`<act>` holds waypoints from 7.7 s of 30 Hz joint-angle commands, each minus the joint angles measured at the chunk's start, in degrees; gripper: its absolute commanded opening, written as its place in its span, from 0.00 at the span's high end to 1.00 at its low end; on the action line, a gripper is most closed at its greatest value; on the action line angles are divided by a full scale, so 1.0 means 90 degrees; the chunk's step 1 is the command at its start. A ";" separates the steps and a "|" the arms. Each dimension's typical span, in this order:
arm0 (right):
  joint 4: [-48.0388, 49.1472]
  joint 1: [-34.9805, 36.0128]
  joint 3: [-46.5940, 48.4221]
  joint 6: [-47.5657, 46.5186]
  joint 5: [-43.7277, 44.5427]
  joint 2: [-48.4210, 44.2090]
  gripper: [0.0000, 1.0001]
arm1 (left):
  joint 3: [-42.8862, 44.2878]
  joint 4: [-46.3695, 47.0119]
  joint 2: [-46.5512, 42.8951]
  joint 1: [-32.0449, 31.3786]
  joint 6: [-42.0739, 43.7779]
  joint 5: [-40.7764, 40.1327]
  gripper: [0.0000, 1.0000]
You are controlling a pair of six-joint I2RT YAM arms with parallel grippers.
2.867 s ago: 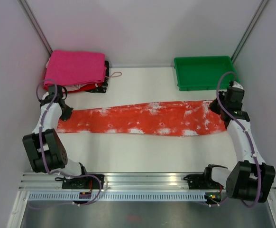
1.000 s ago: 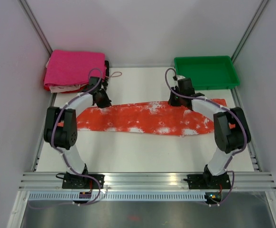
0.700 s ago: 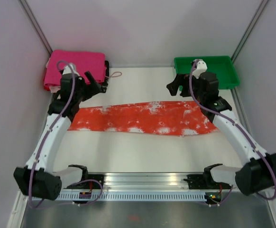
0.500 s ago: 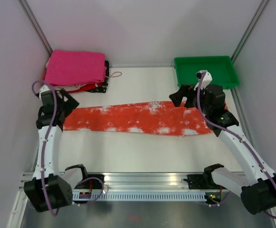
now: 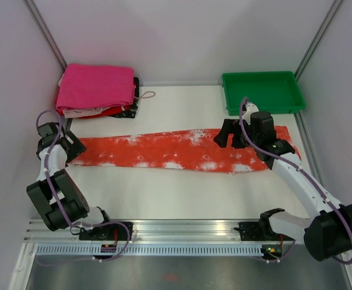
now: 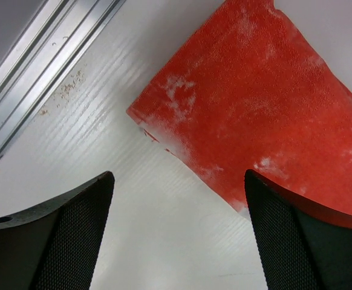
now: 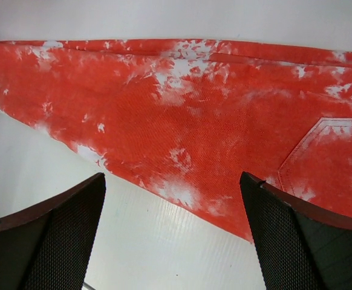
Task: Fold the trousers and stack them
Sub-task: Fold the trousers
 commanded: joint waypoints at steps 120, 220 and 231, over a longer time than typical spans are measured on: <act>-0.1792 -0.1246 -0.0169 0.0977 0.2523 -0.0804 0.02 | 0.4383 -0.0572 0.3246 -0.8180 -0.4560 -0.1334 0.98; 0.0678 0.0336 -0.0266 0.0996 0.0316 0.1931 0.29 | -0.1018 0.2058 0.0563 -0.4850 -0.1780 0.1227 0.98; 0.1050 0.0823 -0.0756 0.1680 0.0432 0.1258 0.30 | -0.0481 0.0661 -0.1577 -0.4001 -0.0120 -0.0679 0.98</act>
